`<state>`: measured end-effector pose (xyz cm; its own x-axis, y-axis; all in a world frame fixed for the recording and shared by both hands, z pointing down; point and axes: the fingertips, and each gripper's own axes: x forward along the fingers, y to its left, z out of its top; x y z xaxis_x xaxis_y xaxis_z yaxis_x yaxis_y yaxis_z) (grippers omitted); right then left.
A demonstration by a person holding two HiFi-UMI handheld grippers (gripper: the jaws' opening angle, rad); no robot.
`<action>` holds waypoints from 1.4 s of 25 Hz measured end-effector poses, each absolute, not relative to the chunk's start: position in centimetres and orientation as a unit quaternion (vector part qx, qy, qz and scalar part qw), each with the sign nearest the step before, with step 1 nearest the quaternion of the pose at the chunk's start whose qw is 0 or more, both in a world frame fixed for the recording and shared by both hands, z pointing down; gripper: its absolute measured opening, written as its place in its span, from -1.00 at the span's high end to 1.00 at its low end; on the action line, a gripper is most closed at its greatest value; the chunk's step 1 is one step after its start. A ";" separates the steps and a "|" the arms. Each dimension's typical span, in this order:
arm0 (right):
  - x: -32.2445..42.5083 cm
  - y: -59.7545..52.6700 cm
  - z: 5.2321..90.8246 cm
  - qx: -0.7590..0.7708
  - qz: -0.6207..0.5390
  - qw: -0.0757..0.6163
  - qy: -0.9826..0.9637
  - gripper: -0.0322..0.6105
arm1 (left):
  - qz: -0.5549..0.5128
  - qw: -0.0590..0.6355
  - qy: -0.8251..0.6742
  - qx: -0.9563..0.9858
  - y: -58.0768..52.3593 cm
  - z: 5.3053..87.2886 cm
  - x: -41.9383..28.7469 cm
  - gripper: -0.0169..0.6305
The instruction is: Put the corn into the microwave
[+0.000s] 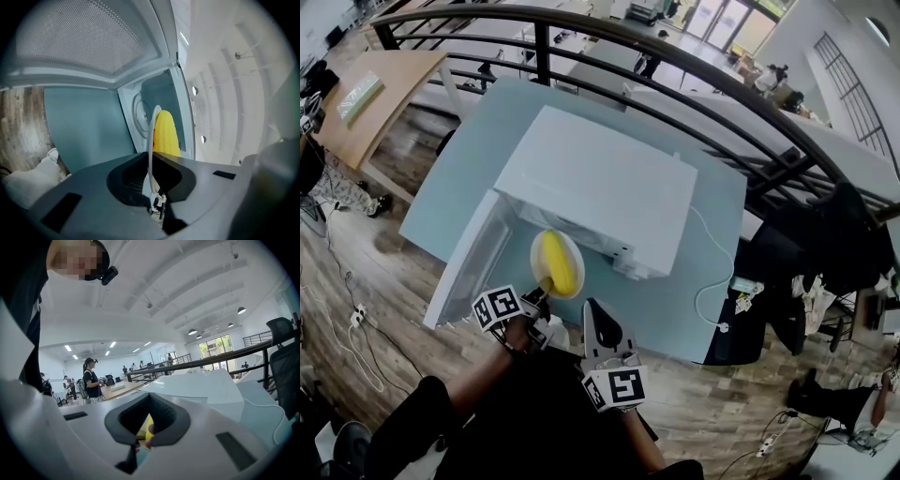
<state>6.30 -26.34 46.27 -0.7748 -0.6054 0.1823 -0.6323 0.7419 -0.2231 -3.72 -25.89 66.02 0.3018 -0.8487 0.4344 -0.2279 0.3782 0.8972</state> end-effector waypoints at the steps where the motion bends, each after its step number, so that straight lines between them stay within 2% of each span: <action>1: 6.1 -26.5 46.3 0.326 0.136 0.050 -0.934 0.88 | -0.249 0.631 -0.540 0.498 -26.1 66.1 -3.8 0.89; 20: 4.7 -30.3 47.2 0.198 0.132 0.107 -0.965 0.88 | -0.321 0.613 -0.588 0.418 -31.0 69.3 -4.8 0.89; 35: 4.3 -29.9 49.1 0.167 0.146 0.139 -0.965 0.88 | -0.317 0.619 -0.594 0.405 -34.6 73.6 -6.0 0.88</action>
<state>4.30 -29.87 49.12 -0.9055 -0.2821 0.3170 -0.3633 0.9013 -0.2357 -5.97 -34.64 73.61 0.0943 -0.8734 0.4778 -0.0881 0.4707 0.8779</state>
